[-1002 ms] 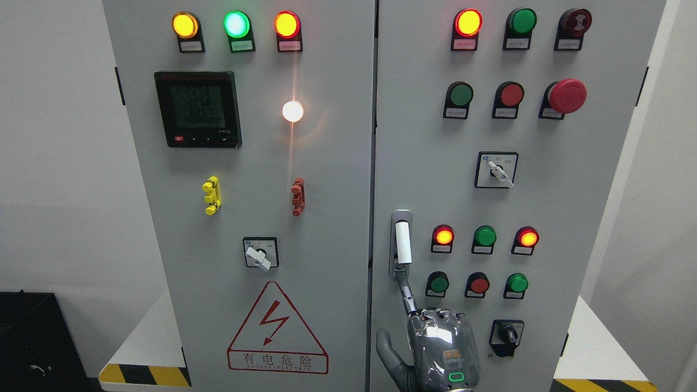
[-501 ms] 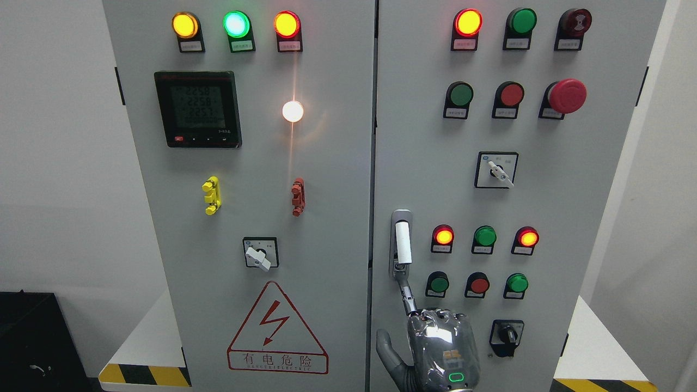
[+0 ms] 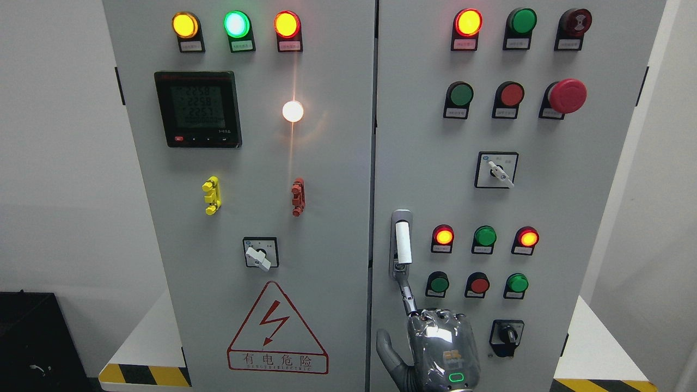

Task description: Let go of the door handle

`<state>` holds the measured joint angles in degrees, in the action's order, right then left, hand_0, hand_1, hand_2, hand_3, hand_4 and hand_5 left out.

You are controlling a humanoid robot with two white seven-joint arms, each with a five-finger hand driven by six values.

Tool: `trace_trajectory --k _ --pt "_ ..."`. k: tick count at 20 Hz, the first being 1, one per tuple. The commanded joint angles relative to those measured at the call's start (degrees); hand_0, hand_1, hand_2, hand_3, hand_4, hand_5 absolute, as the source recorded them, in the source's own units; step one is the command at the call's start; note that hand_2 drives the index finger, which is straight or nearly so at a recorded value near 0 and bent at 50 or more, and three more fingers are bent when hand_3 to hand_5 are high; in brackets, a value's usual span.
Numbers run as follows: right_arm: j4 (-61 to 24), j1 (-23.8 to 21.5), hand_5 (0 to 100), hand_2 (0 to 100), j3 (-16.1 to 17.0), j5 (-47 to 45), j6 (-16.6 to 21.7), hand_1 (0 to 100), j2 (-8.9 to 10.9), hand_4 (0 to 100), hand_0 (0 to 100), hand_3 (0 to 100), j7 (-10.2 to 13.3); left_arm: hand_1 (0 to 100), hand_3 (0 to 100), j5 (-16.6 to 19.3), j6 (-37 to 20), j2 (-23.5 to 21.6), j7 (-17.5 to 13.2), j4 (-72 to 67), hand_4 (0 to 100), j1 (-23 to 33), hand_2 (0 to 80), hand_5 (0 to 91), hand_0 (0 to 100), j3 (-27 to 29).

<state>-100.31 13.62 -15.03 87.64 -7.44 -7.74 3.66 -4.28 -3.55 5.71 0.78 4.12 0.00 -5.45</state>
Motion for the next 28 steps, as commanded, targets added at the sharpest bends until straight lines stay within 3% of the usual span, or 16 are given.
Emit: trace_trajectory --k 1,23,25,28 --pt "-2.34 0.00 97 15 0.00 -0.02 -0.03 27 0.00 96 53 100 0.03 56 0 -0.03 -0.05 0.00 0.01 0.02 0 0.97 0.0 0.0 12 0.00" --pt "-6.47 -2.02 97 18 0.00 -0.19 0.14 27 0.35 96 53 100 0.12 56 0 -0.03 -0.05 0.00 0.01 0.02 0 0.97 0.0 0.0 12 0.00" --pt "-7.08 -2.11 97 21 0.00 -0.28 0.14 27 0.35 96 53 100 0.12 56 0 -0.03 -0.05 0.00 0.01 -0.07 0 0.97 0.0 0.0 12 0.00" --pt "-8.84 -2.11 97 35 0.09 -0.37 0.23 28 0.44 96 53 100 0.12 56 0 0.06 -0.05 0.00 0.01 0.02 0 0.97 0.0 0.0 12 0.00"
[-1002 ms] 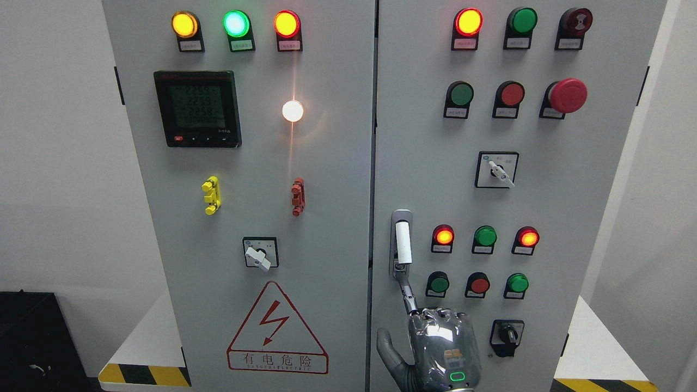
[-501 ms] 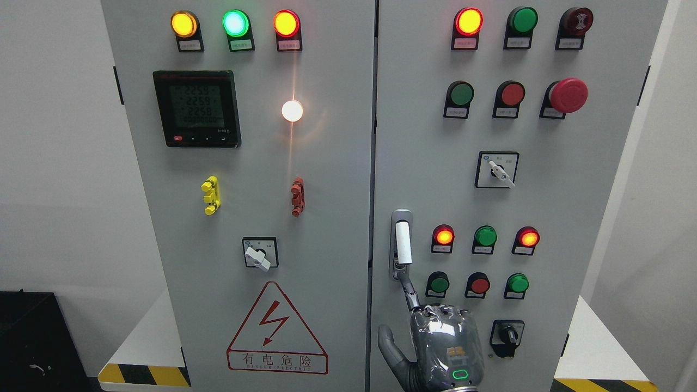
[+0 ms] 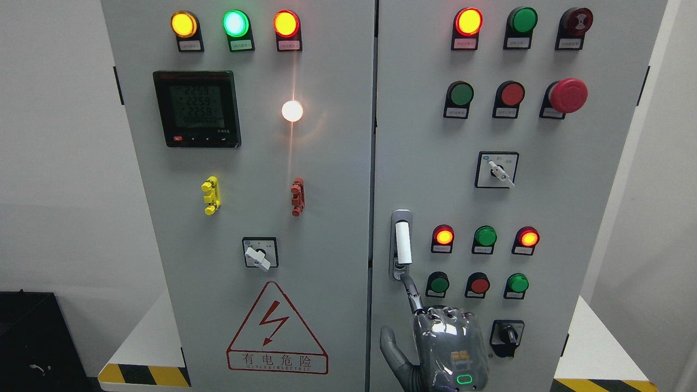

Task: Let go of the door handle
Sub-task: 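Move the right hand up and wrap fingers around the handle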

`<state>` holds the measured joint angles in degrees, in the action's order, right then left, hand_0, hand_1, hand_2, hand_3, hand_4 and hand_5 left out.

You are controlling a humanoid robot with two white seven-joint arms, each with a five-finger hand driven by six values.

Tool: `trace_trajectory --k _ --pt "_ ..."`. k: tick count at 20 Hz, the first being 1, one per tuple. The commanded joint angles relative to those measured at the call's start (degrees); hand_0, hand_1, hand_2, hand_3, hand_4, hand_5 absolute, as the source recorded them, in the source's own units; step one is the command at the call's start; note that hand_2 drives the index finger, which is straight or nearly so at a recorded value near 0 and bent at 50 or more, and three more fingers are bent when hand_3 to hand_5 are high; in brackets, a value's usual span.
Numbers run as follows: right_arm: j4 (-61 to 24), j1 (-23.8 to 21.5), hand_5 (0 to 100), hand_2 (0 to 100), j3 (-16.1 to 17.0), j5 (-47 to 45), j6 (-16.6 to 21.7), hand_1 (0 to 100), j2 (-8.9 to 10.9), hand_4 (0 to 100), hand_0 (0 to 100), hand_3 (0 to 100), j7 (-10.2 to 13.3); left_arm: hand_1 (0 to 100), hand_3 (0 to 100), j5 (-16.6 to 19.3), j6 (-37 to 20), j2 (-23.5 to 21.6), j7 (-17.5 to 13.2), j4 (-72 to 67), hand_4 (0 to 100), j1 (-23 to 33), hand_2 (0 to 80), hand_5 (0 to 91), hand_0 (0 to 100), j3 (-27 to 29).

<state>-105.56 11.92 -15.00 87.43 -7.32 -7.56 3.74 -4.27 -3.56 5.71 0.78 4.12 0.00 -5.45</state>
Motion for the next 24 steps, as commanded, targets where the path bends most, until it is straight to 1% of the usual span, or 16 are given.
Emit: trace_trajectory --k 1,4,9,10,11,13,14,16,18,21,24 --pt "-4.04 -0.40 97 40 0.05 -0.15 0.11 28 0.35 96 53 100 0.04 56 0 0.05 -0.05 0.00 0.01 0.01 0 0.97 0.0 0.0 12 0.00" --pt "-5.10 -0.49 97 54 0.32 -0.24 0.20 28 0.26 96 54 100 -0.13 56 0 -0.04 -0.05 0.00 0.01 0.01 0 0.97 0.0 0.0 12 0.00" --pt "-5.80 -0.58 95 63 0.49 -0.33 0.20 27 0.18 94 58 100 -0.48 56 0 0.05 -0.05 0.00 0.01 0.01 0 0.97 0.0 0.0 12 0.00" --pt "-5.80 -0.49 95 67 0.49 -0.41 0.20 27 0.09 94 59 100 -0.49 56 0 -0.04 -0.05 0.00 0.01 0.01 0 0.97 0.0 0.0 12 0.00" --pt "-5.80 -0.49 95 69 0.49 -0.41 0.29 27 0.09 94 59 100 -0.49 56 0 0.05 -0.05 0.00 0.01 0.01 0 0.97 0.0 0.0 12 0.00" --pt "-5.71 -0.58 96 77 0.41 -0.50 0.29 24 0.00 95 55 100 -0.49 56 0 0.05 -0.05 0.00 0.01 0.01 0 0.97 0.0 0.0 12 0.00" --pt "-5.71 -0.58 96 79 0.49 -0.50 0.29 24 0.00 96 54 100 -0.49 56 0 -0.04 -0.05 0.00 0.01 0.01 0 0.97 0.0 0.0 12 0.00" --pt "-5.71 -0.58 98 85 0.41 -0.59 0.29 23 0.00 98 49 100 -0.57 56 0 -0.04 -0.05 0.00 0.01 0.01 0 0.97 0.0 0.0 12 0.00" --pt "-5.71 -0.49 100 89 0.41 -0.59 0.29 23 0.00 100 46 100 -0.57 56 0 -0.04 -0.05 0.00 0.01 0.01 0 0.97 0.0 0.0 12 0.00" --pt "-5.54 -0.31 100 94 0.49 -0.68 0.12 21 -0.09 100 43 100 -0.66 56 0 0.05 -0.05 0.00 0.01 0.01 0 0.97 0.0 0.0 12 0.00" --pt "-5.54 -0.23 100 96 0.58 -0.68 -0.06 19 -0.09 100 40 100 -1.98 56 0 -0.04 -0.05 0.00 0.01 0.01 0 0.97 0.0 0.0 12 0.00"
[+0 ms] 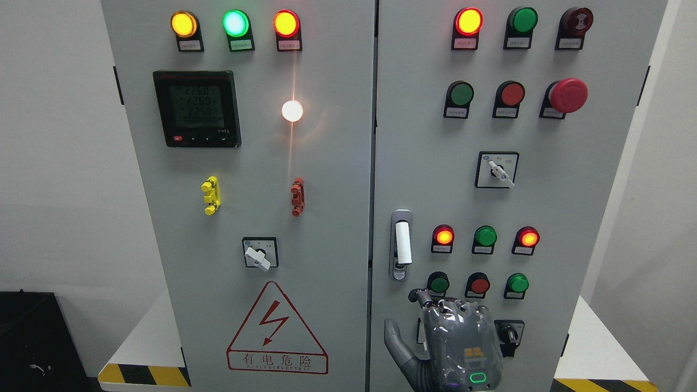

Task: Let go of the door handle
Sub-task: 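Move the right hand up and wrap fingers around the handle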

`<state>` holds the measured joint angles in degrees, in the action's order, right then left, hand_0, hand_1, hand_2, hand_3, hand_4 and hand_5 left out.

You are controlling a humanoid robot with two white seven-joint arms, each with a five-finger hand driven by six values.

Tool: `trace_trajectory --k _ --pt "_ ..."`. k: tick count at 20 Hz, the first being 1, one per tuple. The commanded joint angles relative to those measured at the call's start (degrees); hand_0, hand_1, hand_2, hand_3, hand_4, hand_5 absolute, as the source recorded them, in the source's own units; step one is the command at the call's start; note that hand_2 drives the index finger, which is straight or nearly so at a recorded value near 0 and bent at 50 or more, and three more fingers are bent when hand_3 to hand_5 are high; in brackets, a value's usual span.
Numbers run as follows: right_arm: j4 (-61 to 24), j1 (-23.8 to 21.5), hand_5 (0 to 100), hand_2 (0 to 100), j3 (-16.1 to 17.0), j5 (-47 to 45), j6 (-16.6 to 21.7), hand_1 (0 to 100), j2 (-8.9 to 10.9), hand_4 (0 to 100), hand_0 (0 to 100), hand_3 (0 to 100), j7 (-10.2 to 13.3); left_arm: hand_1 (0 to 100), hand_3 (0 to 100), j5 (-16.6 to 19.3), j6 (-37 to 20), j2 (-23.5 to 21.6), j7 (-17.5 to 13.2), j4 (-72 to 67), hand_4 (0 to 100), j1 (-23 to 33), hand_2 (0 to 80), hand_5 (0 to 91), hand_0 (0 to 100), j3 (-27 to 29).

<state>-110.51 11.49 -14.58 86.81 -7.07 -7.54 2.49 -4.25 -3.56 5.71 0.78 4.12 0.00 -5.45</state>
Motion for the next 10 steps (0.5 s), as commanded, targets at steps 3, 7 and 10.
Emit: trace_trajectory --k 3,7,10 --pt "-0.50 0.28 100 97 0.17 -0.06 -0.32 18 -0.11 100 39 100 -0.91 56 0 0.03 -0.05 0.00 0.01 0.01 0 0.97 0.0 0.0 12 0.00" --pt "-0.41 0.55 100 98 0.17 0.11 -0.32 18 -0.02 100 38 100 -0.91 56 0 0.03 -0.05 0.00 0.01 0.01 0 0.97 0.0 0.0 12 0.00" --pt "-0.32 0.99 100 98 0.17 0.20 -0.40 20 0.16 100 38 100 -1.69 56 0 -0.06 -0.05 0.00 0.01 0.01 0 0.97 0.0 0.0 12 0.00"
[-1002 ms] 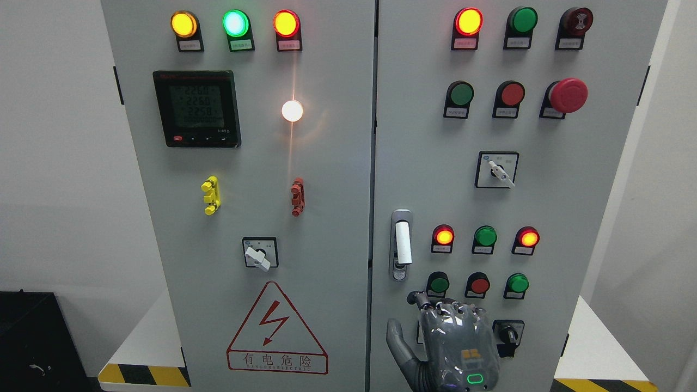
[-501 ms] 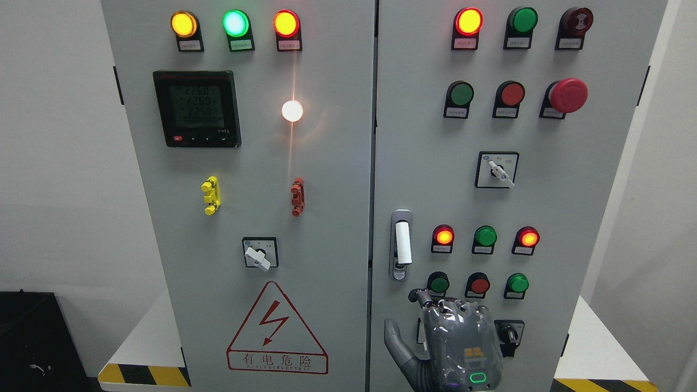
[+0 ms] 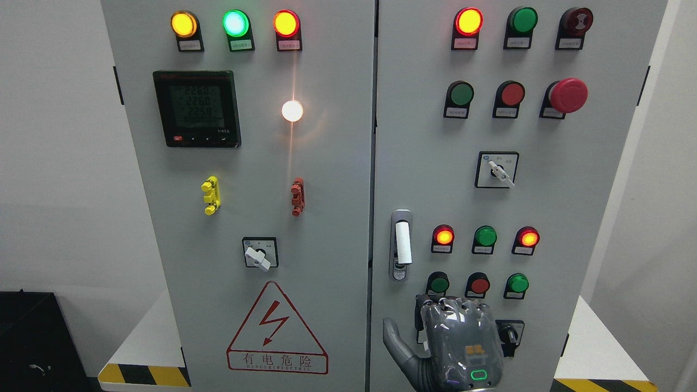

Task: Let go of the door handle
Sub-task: 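Move the right hand up and wrap fingers around the handle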

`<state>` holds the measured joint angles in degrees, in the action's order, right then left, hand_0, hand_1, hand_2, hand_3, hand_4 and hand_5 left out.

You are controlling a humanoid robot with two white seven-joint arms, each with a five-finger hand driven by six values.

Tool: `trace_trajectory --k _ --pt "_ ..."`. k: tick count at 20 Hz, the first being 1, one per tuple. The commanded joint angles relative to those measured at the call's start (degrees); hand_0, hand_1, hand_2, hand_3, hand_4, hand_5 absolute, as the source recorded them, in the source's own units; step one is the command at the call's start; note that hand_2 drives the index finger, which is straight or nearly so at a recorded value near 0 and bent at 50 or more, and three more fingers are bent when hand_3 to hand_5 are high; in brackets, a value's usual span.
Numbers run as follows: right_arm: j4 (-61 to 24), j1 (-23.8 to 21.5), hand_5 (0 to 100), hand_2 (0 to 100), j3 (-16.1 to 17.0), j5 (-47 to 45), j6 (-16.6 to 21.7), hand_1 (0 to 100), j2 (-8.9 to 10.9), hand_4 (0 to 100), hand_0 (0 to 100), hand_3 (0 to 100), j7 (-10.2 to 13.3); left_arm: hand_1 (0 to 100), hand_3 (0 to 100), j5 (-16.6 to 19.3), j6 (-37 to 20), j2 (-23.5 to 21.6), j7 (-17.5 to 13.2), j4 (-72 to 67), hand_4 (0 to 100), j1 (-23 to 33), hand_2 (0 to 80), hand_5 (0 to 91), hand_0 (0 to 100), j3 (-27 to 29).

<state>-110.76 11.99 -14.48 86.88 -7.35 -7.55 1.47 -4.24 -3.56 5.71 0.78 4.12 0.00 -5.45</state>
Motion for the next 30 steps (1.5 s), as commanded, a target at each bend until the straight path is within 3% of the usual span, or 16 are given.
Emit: trace_trajectory --k 1,4,20,30 --pt "-0.07 0.83 100 99 0.15 0.22 -0.12 21 0.08 100 37 100 -1.29 56 0 0.02 -0.05 0.00 0.01 0.01 0 0.97 0.0 0.0 12 0.00" --pt "0.10 2.50 100 98 1.47 0.31 -0.12 22 0.17 100 35 100 -1.64 56 0 -0.07 -0.05 0.00 0.01 0.01 0 0.97 0.0 0.0 12 0.00" --pt "5.81 11.20 100 98 1.47 0.66 -3.20 25 0.34 100 33 100 -2.17 56 0 -0.07 -0.05 0.00 0.01 0.01 0 0.97 0.0 0.0 12 0.00" --pt "6.69 12.61 100 98 1.29 0.75 -3.64 24 0.43 100 34 100 -2.26 56 0 -0.07 -0.05 0.00 0.01 0.01 0 0.97 0.0 0.0 12 0.00"
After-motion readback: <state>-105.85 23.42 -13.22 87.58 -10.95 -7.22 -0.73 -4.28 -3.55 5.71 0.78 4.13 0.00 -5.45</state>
